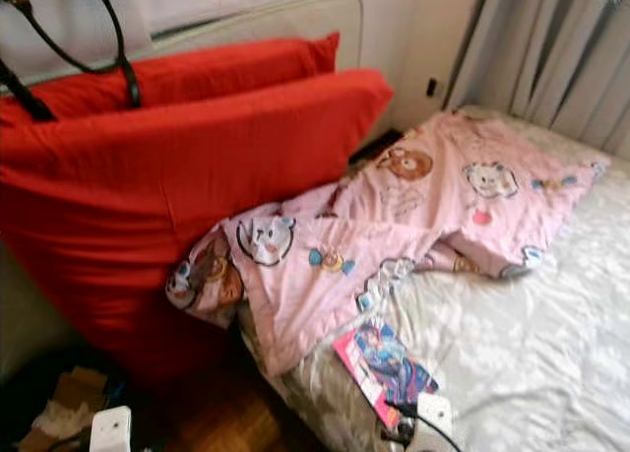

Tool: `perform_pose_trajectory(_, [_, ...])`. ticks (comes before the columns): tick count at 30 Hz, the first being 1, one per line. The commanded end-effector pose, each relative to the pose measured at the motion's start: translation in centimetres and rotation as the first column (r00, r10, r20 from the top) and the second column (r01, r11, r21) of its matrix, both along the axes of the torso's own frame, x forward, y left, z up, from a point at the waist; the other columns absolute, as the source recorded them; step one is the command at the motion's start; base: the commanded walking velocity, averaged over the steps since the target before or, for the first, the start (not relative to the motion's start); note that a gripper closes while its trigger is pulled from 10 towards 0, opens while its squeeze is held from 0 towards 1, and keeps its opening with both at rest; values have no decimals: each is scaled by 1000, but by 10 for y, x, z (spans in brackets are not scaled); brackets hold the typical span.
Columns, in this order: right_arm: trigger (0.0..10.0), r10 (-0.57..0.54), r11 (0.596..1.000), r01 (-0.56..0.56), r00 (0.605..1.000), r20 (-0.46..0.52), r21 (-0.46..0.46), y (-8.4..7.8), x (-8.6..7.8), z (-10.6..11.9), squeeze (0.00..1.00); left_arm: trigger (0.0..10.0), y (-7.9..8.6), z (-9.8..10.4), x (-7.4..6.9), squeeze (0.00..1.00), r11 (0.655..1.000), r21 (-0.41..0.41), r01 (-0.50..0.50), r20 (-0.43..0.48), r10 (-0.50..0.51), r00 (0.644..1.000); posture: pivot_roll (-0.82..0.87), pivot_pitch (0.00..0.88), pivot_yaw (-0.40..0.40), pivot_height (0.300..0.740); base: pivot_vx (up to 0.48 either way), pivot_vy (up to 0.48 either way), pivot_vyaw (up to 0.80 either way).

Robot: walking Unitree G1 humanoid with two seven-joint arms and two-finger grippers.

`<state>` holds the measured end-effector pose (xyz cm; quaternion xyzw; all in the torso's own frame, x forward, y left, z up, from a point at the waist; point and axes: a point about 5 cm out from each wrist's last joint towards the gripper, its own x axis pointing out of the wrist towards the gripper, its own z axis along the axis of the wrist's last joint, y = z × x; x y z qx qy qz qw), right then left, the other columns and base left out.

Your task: Clean up the room

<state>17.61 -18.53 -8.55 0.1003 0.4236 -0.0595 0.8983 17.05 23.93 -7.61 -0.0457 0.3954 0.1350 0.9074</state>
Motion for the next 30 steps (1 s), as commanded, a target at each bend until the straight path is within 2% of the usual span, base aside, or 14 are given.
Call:
perform_pose_trajectory(1, [10000,-4,1000,4,1000,-28,-5,0,-6,-3,0,10000,2,-3,-8,0,1000,-1,-2,-29,2,1000,54,0,-65,740,0,0,0])
perform_pose_trajectory(4, [10000,23,1000,-23,999,-40,-8,4,-7,-4,0,10000,2,-3,-8,0,1000,1,-6,-26,6,1000,51,0,-45,740,0,0,0])
perform_pose_trajectory(6, [10000,-6,1000,6,999,-38,-9,2,-7,-4,0,10000,-2,-5,-8,0,1000,1,22,-36,-22,999,15,0,-5,740,0,0,0])
perform_pose_trajectory(19, [10000,-10,1000,10,999,-45,-7,4,-11,-6,0,10000,-12,-5,-5,0,996,-17,87,-37,-87,995,-19,0,1,740,0,0,0])
perform_pose_trajectory(23, [10000,14,1000,-14,999,-33,-4,15,-9,-6,0,10000,-14,-7,-7,0,994,-18,109,-46,-110,993,-10,0,3,740,0,439,0])
perform_pose_trajectory(30, [10000,29,1000,-29,999,-35,4,22,-11,-7,0,10000,-12,-5,-4,0,994,-4,108,-55,-108,993,1,0,3,740,0,480,773])
